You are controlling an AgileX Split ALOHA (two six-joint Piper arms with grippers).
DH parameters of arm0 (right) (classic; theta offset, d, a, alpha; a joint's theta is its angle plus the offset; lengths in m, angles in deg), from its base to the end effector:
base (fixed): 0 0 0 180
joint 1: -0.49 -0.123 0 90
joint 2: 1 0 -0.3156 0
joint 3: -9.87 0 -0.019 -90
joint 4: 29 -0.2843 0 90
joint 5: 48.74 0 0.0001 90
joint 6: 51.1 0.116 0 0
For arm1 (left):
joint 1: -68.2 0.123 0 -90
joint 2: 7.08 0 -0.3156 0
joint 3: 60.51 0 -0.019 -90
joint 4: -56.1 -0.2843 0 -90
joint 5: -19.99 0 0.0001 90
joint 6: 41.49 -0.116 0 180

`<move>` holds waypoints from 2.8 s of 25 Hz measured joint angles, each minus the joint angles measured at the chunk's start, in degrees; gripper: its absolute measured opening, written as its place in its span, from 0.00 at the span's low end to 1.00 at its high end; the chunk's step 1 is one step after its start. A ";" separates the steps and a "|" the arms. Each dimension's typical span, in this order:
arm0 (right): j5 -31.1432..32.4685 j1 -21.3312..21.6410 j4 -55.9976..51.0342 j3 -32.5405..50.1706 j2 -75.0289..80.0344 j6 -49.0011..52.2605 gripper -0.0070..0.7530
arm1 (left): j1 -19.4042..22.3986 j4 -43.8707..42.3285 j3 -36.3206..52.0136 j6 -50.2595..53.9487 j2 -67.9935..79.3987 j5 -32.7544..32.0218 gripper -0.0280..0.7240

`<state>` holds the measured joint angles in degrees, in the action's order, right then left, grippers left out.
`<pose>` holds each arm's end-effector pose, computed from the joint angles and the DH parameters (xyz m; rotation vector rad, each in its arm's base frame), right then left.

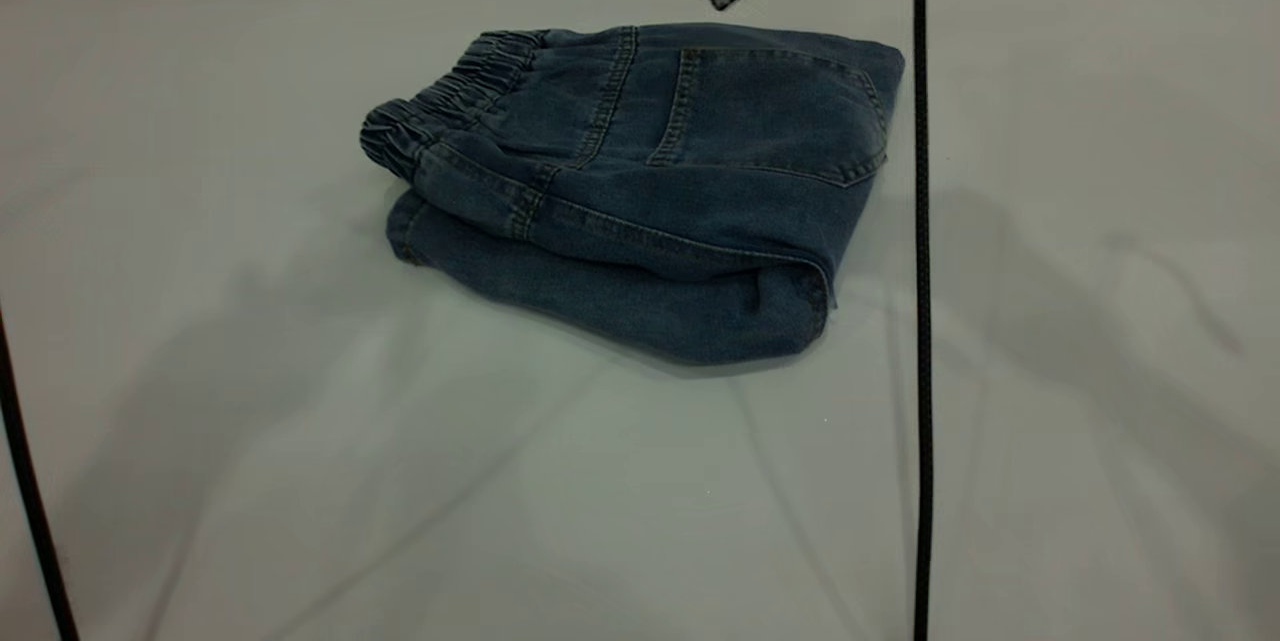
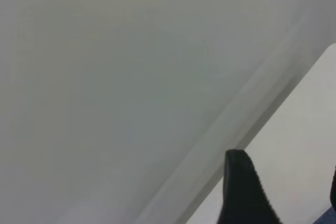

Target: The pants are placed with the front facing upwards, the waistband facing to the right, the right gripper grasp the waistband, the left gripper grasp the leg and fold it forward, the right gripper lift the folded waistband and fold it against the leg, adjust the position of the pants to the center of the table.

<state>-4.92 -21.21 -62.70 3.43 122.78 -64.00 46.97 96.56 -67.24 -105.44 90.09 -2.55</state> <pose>0.4298 0.2190 0.1738 -0.3330 2.7560 0.7043 0.3910 -0.1829 0.4182 0.9027 1.6471 -0.1829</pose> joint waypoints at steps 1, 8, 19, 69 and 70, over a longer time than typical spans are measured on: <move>-1.14 0.00 1.36 0.00 0.69 1.57 0.67 | 0.00 0.00 0.00 0.00 0.00 0.00 0.54; -2.89 -1.90 -2.43 -4.00 6.49 5.13 0.67 | 0.00 0.23 0.00 0.00 -0.04 0.05 0.54; 5.29 -4.31 4.75 -20.75 17.97 19.82 0.62 | -0.05 0.28 0.00 0.09 -0.04 -0.06 0.54; 22.76 -12.64 27.74 -30.32 26.23 29.47 0.59 | -0.05 0.48 0.00 0.14 -1.33 -1.79 0.54; 23.02 -12.64 27.87 -30.79 25.89 29.42 0.59 | -0.05 0.48 0.00 0.14 -1.40 -1.79 0.54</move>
<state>18.10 -33.85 -34.83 -27.37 148.66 -34.59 46.92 97.03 -67.24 -105.30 88.69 -4.34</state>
